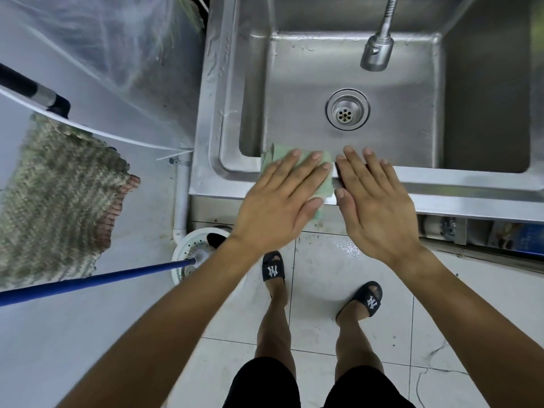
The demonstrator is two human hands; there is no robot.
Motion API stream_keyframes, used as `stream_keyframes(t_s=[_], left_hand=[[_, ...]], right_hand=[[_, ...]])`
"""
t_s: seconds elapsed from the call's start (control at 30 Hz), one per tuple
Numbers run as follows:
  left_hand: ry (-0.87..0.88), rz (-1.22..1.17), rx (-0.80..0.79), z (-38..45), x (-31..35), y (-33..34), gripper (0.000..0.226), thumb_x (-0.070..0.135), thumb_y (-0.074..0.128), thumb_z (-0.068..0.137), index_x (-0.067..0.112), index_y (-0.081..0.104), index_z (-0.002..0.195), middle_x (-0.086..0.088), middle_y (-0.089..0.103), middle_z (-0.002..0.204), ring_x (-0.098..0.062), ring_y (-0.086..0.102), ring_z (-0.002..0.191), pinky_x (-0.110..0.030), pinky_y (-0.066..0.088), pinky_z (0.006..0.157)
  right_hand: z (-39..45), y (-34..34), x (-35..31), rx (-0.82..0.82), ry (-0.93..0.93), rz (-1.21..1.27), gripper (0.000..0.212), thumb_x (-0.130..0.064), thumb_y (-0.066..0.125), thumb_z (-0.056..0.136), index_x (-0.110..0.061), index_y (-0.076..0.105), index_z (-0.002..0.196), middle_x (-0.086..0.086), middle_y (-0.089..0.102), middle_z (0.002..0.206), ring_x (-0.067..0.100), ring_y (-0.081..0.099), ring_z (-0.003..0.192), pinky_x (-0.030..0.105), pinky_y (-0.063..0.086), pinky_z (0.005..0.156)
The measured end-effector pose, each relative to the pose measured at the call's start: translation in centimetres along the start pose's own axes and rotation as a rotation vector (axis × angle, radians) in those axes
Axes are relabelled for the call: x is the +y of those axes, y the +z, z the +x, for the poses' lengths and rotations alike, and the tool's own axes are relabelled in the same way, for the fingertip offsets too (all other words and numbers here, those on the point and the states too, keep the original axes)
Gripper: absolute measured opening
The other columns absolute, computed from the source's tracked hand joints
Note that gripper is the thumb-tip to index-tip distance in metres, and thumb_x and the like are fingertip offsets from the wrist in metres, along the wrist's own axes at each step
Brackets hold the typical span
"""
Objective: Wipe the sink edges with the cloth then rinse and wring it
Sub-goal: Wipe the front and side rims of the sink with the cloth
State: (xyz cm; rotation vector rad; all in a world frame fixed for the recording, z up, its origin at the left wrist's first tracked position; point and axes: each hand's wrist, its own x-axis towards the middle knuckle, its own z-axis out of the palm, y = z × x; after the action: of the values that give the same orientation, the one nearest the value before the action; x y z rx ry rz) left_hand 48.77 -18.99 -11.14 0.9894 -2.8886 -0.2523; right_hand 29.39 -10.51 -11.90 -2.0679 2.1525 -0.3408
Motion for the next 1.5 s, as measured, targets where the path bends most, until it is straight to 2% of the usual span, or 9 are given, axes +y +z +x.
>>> stream_keyframes(t_s=[0.2, 0.27, 0.4, 0.47, 0.63, 0.77, 1.0, 1.27, 1.5], left_hand=[[0.101, 0.098, -0.215, -3.9, -11.0, -3.6, 0.058, 0.047, 0.012, 0.111, 0.022, 0.022, 0.162, -0.002, 0.021, 0.168, -0.027, 0.017, 0.157, -0.048, 0.019, 0.127], [0.044, 0.104, -0.211, -4.0, -13.0, -4.5, 0.057, 0.044, 0.01, 0.11, 0.024, 0.021, 0.162, 0.0, 0.019, 0.169, -0.024, 0.011, 0.159, -0.047, 0.015, 0.128], [-0.308, -0.029, -0.117, -4.3, -9.0, -3.5, 0.057, 0.042, 0.008, 0.109, 0.026, 0.014, 0.163, 0.003, 0.006, 0.172, -0.02, -0.006, 0.159, -0.049, 0.006, 0.129], [-0.38, -0.071, -0.082, -5.5, -6.5, -2.6, 0.056, 0.039, 0.016, 0.109, 0.025, 0.017, 0.163, 0.003, 0.008, 0.172, -0.021, -0.004, 0.159, -0.045, 0.001, 0.129], [-0.293, -0.032, -0.136, -3.3, -9.1, -3.6, 0.056, 0.042, 0.017, 0.11, 0.027, 0.013, 0.164, 0.001, 0.005, 0.172, -0.022, -0.006, 0.159, -0.046, 0.004, 0.129], [-0.41, -0.116, -0.065, 2.3, -12.8, -3.7, 0.057, 0.04, 0.02, 0.111, 0.026, 0.01, 0.164, -0.001, -0.004, 0.173, -0.029, -0.012, 0.158, -0.049, 0.008, 0.129], [-0.358, -0.227, -0.025, -7.0, -8.2, -3.0, 0.056, 0.03, 0.029, 0.11, 0.017, 0.019, 0.163, -0.003, 0.004, 0.173, -0.027, -0.008, 0.159, -0.058, 0.015, 0.125], [-0.293, -0.123, -0.045, 0.5, -13.0, -3.0, 0.057, 0.034, 0.026, 0.109, 0.016, 0.018, 0.163, -0.006, 0.005, 0.173, -0.03, -0.007, 0.159, -0.049, 0.007, 0.128], [-0.369, -0.202, 0.021, -4.1, -9.7, -2.3, 0.056, 0.029, 0.028, 0.11, 0.014, 0.018, 0.163, -0.006, 0.004, 0.173, -0.027, -0.007, 0.159, -0.056, 0.019, 0.125]], right_hand=[[-0.1, 0.0, -0.2, 0.016, 0.009, -0.015, 0.053, -0.032, 0.03, 0.11, -0.009, 0.039, 0.157, 0.009, 0.032, 0.165, 0.031, 0.022, 0.156, 0.051, 0.019, 0.127], [0.0, 0.0, -0.8, 0.027, 0.047, -0.019, 0.053, -0.032, 0.028, 0.109, -0.009, 0.039, 0.157, 0.009, 0.032, 0.165, 0.032, 0.022, 0.156, 0.051, 0.018, 0.127], [0.4, 0.4, -2.4, 0.036, 0.118, -0.016, 0.055, -0.032, 0.027, 0.109, -0.006, 0.036, 0.157, 0.013, 0.029, 0.166, 0.033, 0.018, 0.157, 0.051, 0.014, 0.128], [1.0, 0.7, -3.6, 0.012, 0.087, -0.017, 0.056, -0.033, 0.028, 0.109, -0.005, 0.034, 0.158, 0.014, 0.027, 0.167, 0.034, 0.018, 0.157, 0.052, 0.015, 0.128], [2.7, 1.4, -6.0, -0.046, -0.027, -0.046, 0.056, -0.035, 0.028, 0.11, -0.006, 0.035, 0.158, 0.012, 0.028, 0.167, 0.035, 0.021, 0.156, 0.053, 0.021, 0.126], [4.1, 1.4, -6.6, -0.095, -0.103, -0.058, 0.057, -0.035, 0.026, 0.11, -0.006, 0.033, 0.158, 0.013, 0.026, 0.167, 0.034, 0.021, 0.156, 0.052, 0.02, 0.126], [5.4, 1.4, -7.2, -0.143, -0.162, -0.08, 0.059, -0.037, 0.019, 0.111, -0.008, 0.027, 0.161, 0.011, 0.021, 0.169, 0.031, 0.015, 0.158, 0.05, 0.017, 0.127], [6.5, 1.5, -7.3, -0.181, -0.286, -0.097, 0.06, -0.039, 0.014, 0.111, -0.008, 0.021, 0.162, 0.012, 0.017, 0.17, 0.029, 0.012, 0.158, 0.048, 0.016, 0.128], [6.0, 2.0, -6.3, -0.09, -0.457, 0.012, 0.05, -0.034, 0.034, 0.112, -0.008, 0.043, 0.154, 0.009, 0.037, 0.163, 0.026, 0.032, 0.153, 0.047, 0.03, 0.124]])
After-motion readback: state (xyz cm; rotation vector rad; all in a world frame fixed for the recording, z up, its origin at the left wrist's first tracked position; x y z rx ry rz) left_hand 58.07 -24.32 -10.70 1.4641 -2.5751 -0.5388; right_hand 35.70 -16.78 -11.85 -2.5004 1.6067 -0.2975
